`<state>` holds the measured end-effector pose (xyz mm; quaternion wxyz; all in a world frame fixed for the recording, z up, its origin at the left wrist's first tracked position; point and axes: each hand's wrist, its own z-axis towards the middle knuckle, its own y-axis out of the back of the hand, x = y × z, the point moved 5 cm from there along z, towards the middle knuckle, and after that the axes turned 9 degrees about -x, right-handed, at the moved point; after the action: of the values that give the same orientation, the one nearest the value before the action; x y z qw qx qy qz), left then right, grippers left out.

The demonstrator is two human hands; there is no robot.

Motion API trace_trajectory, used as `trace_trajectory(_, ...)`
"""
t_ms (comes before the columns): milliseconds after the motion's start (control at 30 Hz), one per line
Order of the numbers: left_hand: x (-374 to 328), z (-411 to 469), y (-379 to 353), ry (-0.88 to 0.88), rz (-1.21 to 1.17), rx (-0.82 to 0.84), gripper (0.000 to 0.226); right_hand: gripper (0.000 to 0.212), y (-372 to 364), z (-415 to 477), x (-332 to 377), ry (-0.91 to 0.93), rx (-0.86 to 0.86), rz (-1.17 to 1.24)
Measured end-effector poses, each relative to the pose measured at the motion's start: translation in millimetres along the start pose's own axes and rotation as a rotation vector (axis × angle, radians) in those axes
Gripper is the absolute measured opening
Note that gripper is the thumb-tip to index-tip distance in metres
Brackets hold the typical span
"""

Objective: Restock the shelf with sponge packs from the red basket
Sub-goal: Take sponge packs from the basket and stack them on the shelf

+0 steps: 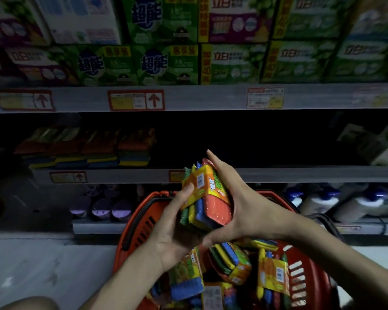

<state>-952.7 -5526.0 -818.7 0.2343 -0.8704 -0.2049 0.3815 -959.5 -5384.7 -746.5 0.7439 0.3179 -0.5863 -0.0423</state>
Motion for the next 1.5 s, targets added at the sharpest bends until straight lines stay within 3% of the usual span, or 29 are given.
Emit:
trace_trajectory(333,-6.3,-1.5,5.5,-0.035,0.054,0.113,0.086,0.137,0.5,11.0,-6.7,0.006,-0.085,-0.015)
trace_trajectory(500,-7.7,-7.9,6.6,-0.012,0.116,0.156,0.078,0.136,-3.1,13.4,-11.8,-0.022,-0.107,-0.008)
trace_trajectory(667,-15.7,-4.7,17.3,-0.008,0.059,0.008,0.056,0.143,-18.0,12.8,-19.5,-0.185,-0.067,0.156)
trace_trajectory(733,-22.0,0.0,22.9,-0.038,0.008,-0.053,0.059,0.132,-19.6,12.2,-19.3,-0.264,-0.142,0.223)
trace_trajectory(867,-30.1,12.8,36.8,-0.075,-0.175,-0.144,0.057,0.088,-21.7,6.5,-32.1,-0.512,-0.311,0.391)
trace_trajectory(933,-30.7,16.8,40.2,-0.078,-0.187,-0.153,0.054,0.076,-30.6,5.5,-39.0,-0.6,-0.309,0.446)
trace_trajectory(1100,-34.9,18.6,43.8,-0.223,0.09,-0.256,0.046,0.053,-59.0,5.0,-40.8,-0.662,-0.316,0.606)
trace_trajectory(1233,-46.0,17.8,48.8,-0.491,0.497,-0.429,0.04,0.046,-58.5,6.2,-44.8,-0.666,-0.43,0.692)
trace_trajectory(1333,-54.7,17.2,46.0,-0.671,0.693,-0.379,0.049,0.038,-54.1,11.4,-49.7,-0.641,-0.492,0.704)
trace_trajectory(1500,-58.9,10.0,38.5,-0.731,0.816,-0.325,0.058,0.034,-49.6,16.3,-54.9,-0.573,-0.65,0.668)
